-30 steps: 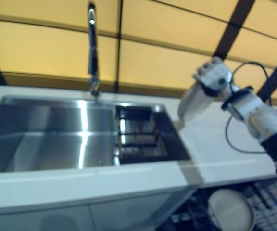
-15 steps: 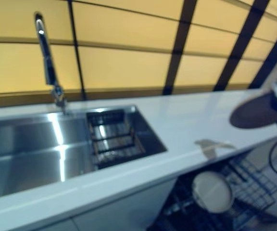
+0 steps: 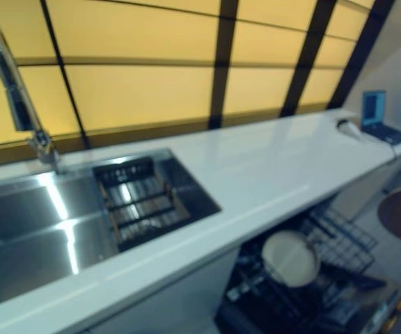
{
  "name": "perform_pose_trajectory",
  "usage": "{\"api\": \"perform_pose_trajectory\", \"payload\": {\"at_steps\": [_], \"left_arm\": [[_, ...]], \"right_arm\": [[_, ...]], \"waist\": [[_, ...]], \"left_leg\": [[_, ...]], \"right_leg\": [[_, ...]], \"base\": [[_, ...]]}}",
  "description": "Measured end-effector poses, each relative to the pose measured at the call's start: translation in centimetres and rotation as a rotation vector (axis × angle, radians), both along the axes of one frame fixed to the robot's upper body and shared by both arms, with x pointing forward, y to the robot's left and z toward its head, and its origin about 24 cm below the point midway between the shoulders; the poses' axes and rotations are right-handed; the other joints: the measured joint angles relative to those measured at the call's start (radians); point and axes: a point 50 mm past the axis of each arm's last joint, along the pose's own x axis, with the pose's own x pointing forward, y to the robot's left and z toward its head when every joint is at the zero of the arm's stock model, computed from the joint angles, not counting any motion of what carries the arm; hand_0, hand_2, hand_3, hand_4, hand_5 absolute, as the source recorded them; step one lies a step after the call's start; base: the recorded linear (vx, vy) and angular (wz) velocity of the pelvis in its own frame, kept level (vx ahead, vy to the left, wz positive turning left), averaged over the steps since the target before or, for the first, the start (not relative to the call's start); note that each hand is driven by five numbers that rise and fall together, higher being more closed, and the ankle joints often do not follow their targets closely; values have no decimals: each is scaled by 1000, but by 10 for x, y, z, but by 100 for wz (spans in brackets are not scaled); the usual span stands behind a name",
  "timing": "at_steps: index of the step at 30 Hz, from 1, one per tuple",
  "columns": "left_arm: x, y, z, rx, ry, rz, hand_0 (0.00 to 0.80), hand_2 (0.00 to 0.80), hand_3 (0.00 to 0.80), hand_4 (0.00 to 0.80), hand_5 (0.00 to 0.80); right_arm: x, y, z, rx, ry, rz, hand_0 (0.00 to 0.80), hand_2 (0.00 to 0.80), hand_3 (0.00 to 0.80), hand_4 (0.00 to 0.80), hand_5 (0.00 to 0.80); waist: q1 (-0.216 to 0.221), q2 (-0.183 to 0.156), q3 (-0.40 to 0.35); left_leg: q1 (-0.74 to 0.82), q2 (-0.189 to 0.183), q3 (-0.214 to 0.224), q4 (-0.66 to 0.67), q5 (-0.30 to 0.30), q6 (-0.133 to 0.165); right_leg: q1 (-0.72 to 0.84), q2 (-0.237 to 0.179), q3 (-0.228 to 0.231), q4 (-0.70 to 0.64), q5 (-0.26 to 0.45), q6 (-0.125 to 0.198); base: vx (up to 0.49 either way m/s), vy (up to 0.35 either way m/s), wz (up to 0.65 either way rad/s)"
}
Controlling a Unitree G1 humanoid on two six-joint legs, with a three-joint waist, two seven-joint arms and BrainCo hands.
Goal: Take plates into dishwasher
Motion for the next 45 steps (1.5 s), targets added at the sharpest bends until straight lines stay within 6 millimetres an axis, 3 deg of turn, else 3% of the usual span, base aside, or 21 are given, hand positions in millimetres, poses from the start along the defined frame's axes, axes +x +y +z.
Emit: {"api": "perform_pose_trajectory", "payload": {"at_steps": [4, 16, 33, 45], "left_arm": [[2, -1, 0, -6, -5, -2, 0, 0, 0, 0, 0], [-3, -7, -3, -16, 8, -17, 0, 0, 0, 0, 0], [-1, -15, -4, -37, -11, -22, 0, 0, 0, 0, 0], [5, -19, -3, -48, -37, -40, 0, 0, 0, 0, 0]], "right_arm": [[6, 10, -30, 262, -53, 13, 800, 800, 800, 800, 800], [16, 32, -68, 521, -97, 6, 800, 800, 800, 800, 800], [28, 43, -68, 542, -157, 4, 800, 800, 800, 800, 800], [40, 54, -67, 547, -151, 38, 800, 800, 800, 800, 800]], "waist": [[1, 11, 14], [10, 47, 51], [32, 108, 102], [33, 171, 148]], "left_leg": [[1, 1, 5, 3, -2, 0], [1, 1, 2, 3, -2, 0], [-2, -1, -4, 4, -2, 0], [-20, -10, -26, 4, 0, 0]], "right_leg": [[-2, 2, 5, 0, 7, -7], [-3, 2, 4, 0, 7, -8], [-7, -1, 1, -1, 7, -8], [-20, -11, -7, -1, 8, -6]], "base": [[11, -2, -4], [0, 0, 0], [-18, -17, 0], [-36, 27, 2]]}}
